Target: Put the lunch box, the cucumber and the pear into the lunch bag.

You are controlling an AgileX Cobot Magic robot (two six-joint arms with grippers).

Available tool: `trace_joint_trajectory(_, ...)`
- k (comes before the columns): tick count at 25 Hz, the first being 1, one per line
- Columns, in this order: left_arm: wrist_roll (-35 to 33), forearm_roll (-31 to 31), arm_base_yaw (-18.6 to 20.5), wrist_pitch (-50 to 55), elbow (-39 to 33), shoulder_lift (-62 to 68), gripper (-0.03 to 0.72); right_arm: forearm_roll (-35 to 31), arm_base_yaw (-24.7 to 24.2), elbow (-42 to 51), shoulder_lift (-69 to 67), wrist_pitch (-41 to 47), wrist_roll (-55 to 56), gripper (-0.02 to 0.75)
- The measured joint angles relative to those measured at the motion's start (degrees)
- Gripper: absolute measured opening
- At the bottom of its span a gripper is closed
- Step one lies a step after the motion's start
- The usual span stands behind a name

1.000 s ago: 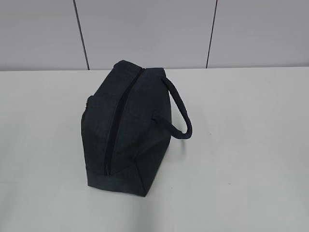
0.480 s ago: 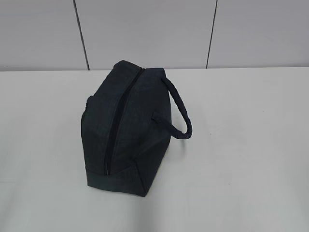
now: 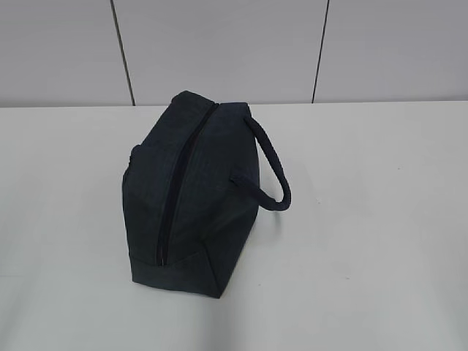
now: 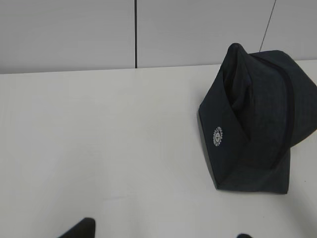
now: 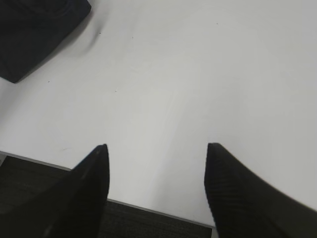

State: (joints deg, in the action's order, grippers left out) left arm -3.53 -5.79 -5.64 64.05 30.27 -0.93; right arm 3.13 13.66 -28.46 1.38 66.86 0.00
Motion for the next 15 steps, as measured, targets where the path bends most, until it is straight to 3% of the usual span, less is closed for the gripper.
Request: trace_joint_trajectory(15, 0.00, 0.09, 0.00, -0.06, 0.00, 0.00, 0.426, 0.00, 0.00, 0.05, 0.00, -0.63, 0.00, 0.476)
